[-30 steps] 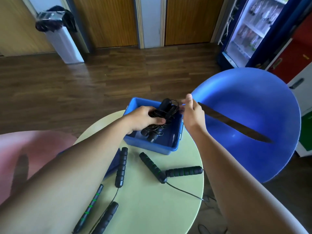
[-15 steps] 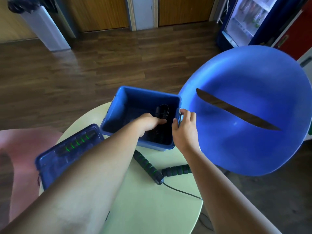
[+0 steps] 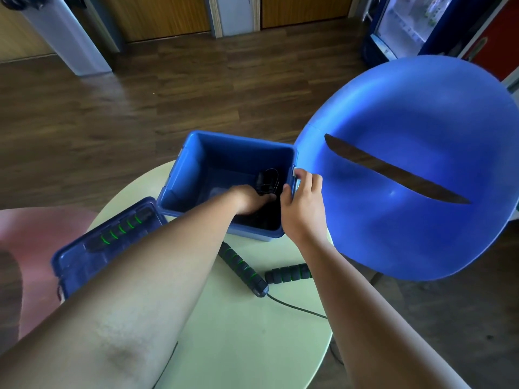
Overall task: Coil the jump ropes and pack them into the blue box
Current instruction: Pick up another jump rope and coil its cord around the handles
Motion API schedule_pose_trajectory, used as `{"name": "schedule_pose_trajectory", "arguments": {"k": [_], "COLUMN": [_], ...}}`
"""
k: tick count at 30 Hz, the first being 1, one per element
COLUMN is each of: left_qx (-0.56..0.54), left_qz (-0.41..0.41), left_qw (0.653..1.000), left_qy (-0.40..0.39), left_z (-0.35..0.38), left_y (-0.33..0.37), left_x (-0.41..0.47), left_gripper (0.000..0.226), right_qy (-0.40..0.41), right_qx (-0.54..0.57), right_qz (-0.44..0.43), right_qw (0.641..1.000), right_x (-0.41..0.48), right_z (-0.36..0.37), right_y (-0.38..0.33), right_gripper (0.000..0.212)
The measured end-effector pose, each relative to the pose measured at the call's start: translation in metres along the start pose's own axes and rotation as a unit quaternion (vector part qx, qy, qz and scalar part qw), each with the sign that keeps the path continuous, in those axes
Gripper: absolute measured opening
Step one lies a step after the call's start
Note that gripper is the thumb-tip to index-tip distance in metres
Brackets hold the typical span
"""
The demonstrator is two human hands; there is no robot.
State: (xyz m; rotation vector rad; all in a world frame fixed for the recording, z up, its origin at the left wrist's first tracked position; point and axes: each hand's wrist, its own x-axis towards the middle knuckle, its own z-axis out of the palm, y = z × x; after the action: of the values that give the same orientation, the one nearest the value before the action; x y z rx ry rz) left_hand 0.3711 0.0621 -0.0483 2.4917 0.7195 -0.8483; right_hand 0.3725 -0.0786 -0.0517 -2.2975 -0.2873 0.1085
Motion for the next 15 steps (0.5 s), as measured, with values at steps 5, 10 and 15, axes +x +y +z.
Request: {"name": "schedule_pose_trajectory", "arguments": {"k": [5, 10, 15], "left_qx": [-0.026, -0.01, -0.013], "left_qz": [-0.025, 0.056, 0.133], "left_qw": [0.999, 0.992, 0.979], "left_qy": [0.039, 0.114, 0.153], "left_z": [-0.002, -0.017, -0.02], "left_y": [-0.017, -0.029, -0.043], "left_x": [-0.006, -0.019, -0.047], "left_gripper": [0.087, 0.063, 0.044], "right_qy": [-0.026, -0.097, -0.113], "right_qx": [-0.084, -0.105, -0.093], "right_qz": [-0.021, -0.012, 0.009], "right_qw": [0.996, 0.99, 0.989], "right_x": [0.008, 0.007, -0.02], "right_z": [-0.012, -0.032, -0.04], "right_y": [-0.006, -0.009, -0.002], "right_gripper": [0.039, 0.043, 0.041]}}
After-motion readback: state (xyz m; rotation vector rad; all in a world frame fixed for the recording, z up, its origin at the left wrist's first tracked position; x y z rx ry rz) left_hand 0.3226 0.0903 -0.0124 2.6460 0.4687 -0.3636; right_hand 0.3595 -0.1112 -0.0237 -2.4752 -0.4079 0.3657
